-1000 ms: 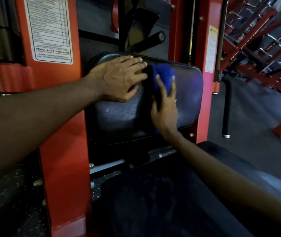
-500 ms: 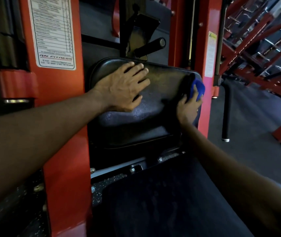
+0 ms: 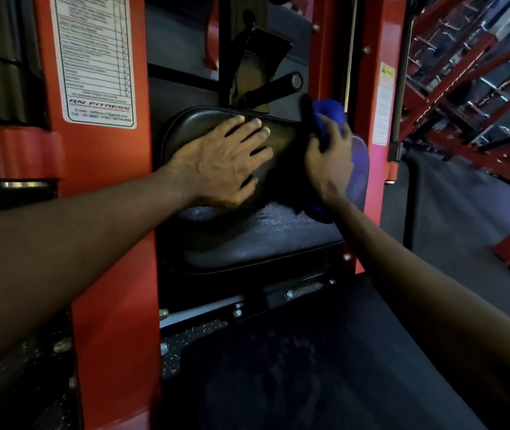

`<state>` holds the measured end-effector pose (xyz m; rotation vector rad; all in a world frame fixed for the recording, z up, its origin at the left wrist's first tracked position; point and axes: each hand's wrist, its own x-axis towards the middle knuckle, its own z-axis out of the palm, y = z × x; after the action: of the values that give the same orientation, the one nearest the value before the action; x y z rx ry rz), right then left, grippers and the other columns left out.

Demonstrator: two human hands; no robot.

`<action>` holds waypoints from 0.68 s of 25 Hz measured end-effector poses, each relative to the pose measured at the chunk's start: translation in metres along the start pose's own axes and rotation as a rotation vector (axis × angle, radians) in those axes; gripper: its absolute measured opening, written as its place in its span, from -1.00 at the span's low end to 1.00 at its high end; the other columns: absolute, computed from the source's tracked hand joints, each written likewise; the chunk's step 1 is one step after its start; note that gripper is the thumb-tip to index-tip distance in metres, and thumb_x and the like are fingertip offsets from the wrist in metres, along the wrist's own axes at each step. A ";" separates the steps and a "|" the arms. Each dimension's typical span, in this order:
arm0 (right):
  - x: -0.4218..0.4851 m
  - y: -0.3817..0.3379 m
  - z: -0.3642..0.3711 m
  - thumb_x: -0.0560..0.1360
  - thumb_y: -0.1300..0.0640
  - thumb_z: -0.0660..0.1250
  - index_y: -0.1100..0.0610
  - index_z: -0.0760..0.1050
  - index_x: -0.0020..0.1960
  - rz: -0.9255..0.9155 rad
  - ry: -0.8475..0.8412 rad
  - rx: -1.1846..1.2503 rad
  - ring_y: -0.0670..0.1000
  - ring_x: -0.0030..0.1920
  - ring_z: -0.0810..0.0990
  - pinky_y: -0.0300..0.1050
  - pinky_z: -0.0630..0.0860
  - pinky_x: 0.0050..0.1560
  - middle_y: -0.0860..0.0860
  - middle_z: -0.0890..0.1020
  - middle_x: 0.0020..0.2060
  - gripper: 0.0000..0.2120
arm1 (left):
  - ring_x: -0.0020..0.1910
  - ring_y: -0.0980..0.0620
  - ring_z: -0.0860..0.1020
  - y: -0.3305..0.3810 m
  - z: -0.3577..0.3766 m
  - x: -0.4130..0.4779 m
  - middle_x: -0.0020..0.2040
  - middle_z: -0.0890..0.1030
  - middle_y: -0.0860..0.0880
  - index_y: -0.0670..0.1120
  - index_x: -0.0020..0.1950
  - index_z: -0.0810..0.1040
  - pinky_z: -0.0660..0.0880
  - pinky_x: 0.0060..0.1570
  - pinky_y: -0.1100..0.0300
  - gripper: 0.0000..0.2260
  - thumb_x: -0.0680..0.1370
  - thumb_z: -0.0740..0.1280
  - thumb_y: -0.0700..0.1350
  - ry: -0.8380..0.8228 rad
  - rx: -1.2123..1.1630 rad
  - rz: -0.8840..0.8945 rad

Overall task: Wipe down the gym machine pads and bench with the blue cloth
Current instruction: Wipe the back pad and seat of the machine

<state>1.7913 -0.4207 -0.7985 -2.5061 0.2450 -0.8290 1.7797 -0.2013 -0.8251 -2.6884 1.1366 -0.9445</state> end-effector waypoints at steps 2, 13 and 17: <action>-0.021 -0.019 0.003 0.53 0.08 0.26 -0.20 0.42 0.41 -0.270 -0.119 0.010 0.08 0.34 0.49 0.00 0.45 0.23 -0.03 0.24 0.54 -0.53 | 0.49 -0.24 0.26 0.000 0.000 0.000 0.48 0.34 -0.25 -0.14 0.41 0.38 0.16 0.48 -0.15 -0.46 0.53 0.06 0.12 -0.004 0.000 -0.006; -0.008 -0.016 0.011 0.53 -0.06 0.24 -0.12 0.46 0.38 -0.159 -0.032 0.043 0.13 0.36 0.48 -0.02 0.43 0.27 0.03 0.25 0.53 -0.59 | 0.49 -0.25 0.25 0.001 0.002 0.001 0.49 0.32 -0.26 -0.14 0.43 0.36 0.16 0.48 -0.15 -0.45 0.53 0.04 0.13 0.013 0.008 0.006; -0.004 0.017 0.008 0.59 -0.01 0.23 -0.11 0.43 0.44 -0.374 -0.044 0.037 0.05 0.42 0.42 -0.10 0.46 0.27 0.07 0.26 0.52 -0.58 | 0.50 -0.24 0.24 0.000 0.003 0.000 0.50 0.30 -0.26 -0.14 0.44 0.35 0.16 0.48 -0.15 -0.45 0.55 0.07 0.13 0.008 0.018 0.009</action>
<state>1.7926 -0.4306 -0.8148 -2.5692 -0.2600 -0.9073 1.7816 -0.2015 -0.8269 -2.6655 1.1343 -0.9604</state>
